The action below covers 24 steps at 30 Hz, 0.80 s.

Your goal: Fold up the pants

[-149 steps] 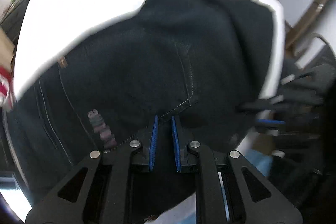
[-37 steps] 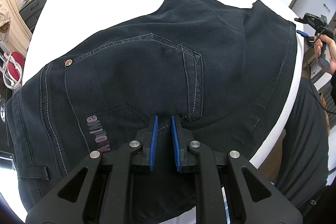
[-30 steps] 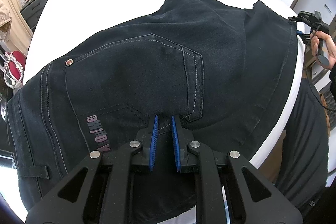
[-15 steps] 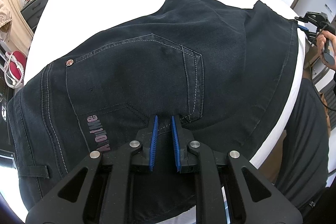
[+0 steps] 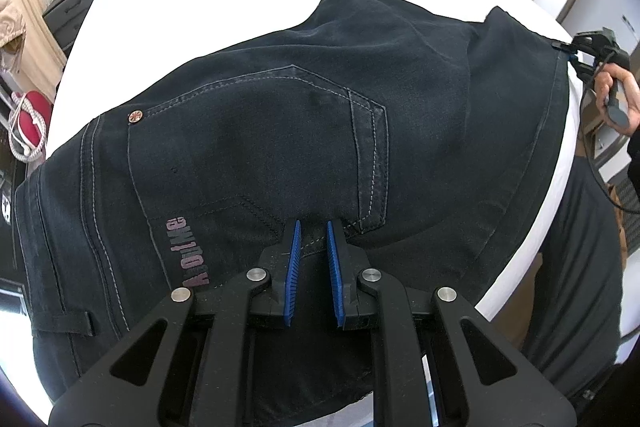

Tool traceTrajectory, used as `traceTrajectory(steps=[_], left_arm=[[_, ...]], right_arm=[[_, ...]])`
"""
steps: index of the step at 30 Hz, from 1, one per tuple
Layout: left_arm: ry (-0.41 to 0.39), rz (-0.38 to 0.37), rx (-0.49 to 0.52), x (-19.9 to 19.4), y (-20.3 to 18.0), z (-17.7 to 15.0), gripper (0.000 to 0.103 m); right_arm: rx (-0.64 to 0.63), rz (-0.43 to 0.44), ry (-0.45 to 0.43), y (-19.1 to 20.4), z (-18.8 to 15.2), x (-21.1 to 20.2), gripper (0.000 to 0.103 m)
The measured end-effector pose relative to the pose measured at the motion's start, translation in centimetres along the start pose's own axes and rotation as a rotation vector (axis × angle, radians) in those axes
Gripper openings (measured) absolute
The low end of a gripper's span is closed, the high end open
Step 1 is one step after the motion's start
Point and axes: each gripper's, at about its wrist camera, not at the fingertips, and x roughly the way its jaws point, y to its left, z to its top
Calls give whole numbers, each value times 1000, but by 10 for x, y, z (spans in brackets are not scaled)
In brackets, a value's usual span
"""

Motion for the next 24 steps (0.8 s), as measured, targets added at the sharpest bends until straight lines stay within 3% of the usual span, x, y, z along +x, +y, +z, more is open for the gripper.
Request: traceTrajectory(steps=[3, 5, 7, 10, 11, 12, 13, 14, 15, 17, 19, 22, 23, 24], left_arm=[[-1, -5, 1, 0, 1, 0, 13], [-5, -10, 5, -1, 1, 0, 13], [-11, -12, 7, -1, 2, -1, 13], [-14, -18, 3, -2, 5, -2, 13], [-12, -18, -2, -2, 5, -2, 13], [-12, -16, -4, -3, 6, -2, 13], [-11, -11, 0, -3, 6, -1, 13], [-11, -7, 5, -3, 5, -1, 13], [-9, -5, 8, -3, 4, -1, 13], [-9, -5, 5, -3, 3, -1, 13], [-8, -1, 5, -2, -1, 0, 13], [-5, 4, 7, -2, -4, 1, 13], [-4, 5, 5, -2, -4, 1, 13], [-4, 7, 4, -2, -5, 1, 13]], right_arm=[[-25, 15, -90, 8, -6, -20, 5], [48, 27, -129, -8, -12, -27, 5], [92, 1, -106, -27, -17, -15, 5], [37, 8, -85, -36, -22, -8, 6], [26, 21, -93, -35, -22, -13, 16], [28, 51, -110, -36, -20, -22, 35], [41, 83, -131, -40, -19, -30, 47], [71, 124, -166, -46, -16, -40, 71], [97, 129, -203, -53, -14, -48, 75], [116, 139, -217, -65, -5, -53, 75], [109, 206, -137, -71, 6, -38, 75], [18, 233, -79, -63, 15, -19, 76], [-13, 245, -61, -59, 17, -15, 70], [-45, 233, -36, -56, 19, -11, 39]])
